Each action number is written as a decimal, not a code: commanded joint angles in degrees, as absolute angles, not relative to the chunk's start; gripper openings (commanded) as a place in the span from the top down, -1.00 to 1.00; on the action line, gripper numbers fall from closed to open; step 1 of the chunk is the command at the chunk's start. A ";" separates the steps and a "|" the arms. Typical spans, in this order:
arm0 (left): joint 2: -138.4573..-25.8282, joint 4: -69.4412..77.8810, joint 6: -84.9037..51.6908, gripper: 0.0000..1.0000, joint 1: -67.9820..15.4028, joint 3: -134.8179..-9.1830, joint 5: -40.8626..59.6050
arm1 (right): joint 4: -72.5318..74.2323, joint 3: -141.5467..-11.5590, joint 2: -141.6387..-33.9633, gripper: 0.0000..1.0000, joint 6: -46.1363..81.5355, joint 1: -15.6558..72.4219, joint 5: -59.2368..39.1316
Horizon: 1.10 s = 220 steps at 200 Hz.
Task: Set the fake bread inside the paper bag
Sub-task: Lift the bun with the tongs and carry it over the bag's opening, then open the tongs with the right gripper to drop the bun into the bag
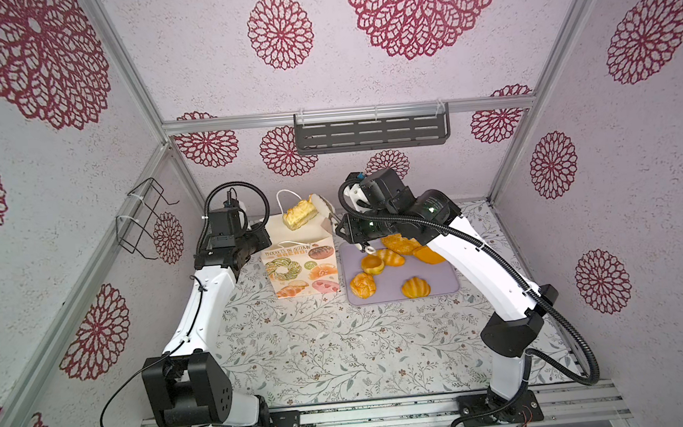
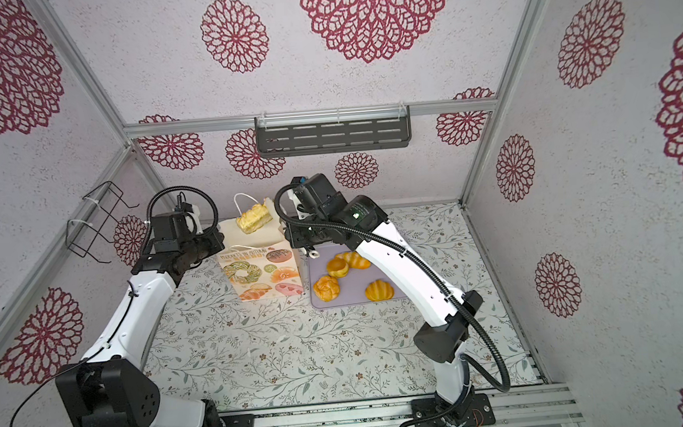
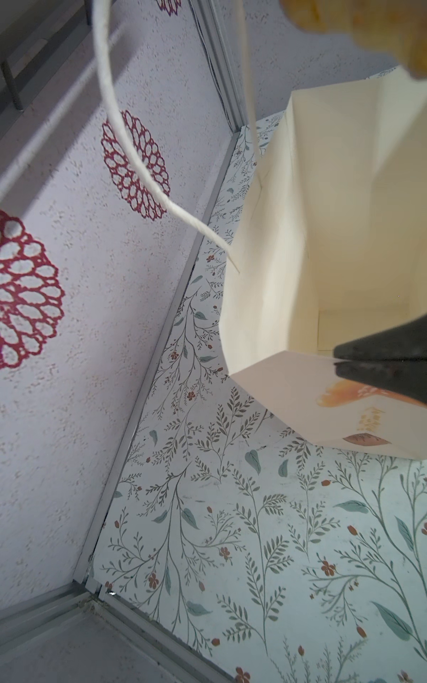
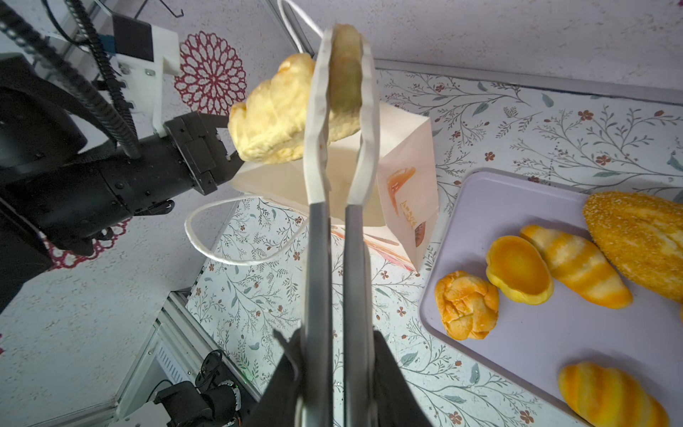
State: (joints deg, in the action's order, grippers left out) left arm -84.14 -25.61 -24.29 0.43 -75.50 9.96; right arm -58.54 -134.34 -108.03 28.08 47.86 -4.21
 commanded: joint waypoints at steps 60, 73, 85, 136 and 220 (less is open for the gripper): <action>-83.54 -25.22 -24.70 1.00 0.44 -76.47 11.22 | -55.53 -136.85 -109.14 0.86 28.61 50.18 -0.77; -83.35 -25.27 -24.65 1.00 0.44 -76.46 11.18 | -55.73 -136.85 -109.52 0.86 28.52 50.42 -0.70; -83.41 -25.32 -24.70 1.00 0.44 -76.46 11.09 | -55.97 -136.85 -109.88 0.86 28.48 50.66 -0.49; -83.14 -25.43 -24.57 1.00 0.44 -76.37 10.84 | -57.05 -136.85 -111.34 0.68 28.30 51.10 -0.66; -82.97 -25.27 -24.96 1.00 0.44 -76.20 11.24 | -56.62 -136.85 -110.62 0.28 28.47 51.00 0.45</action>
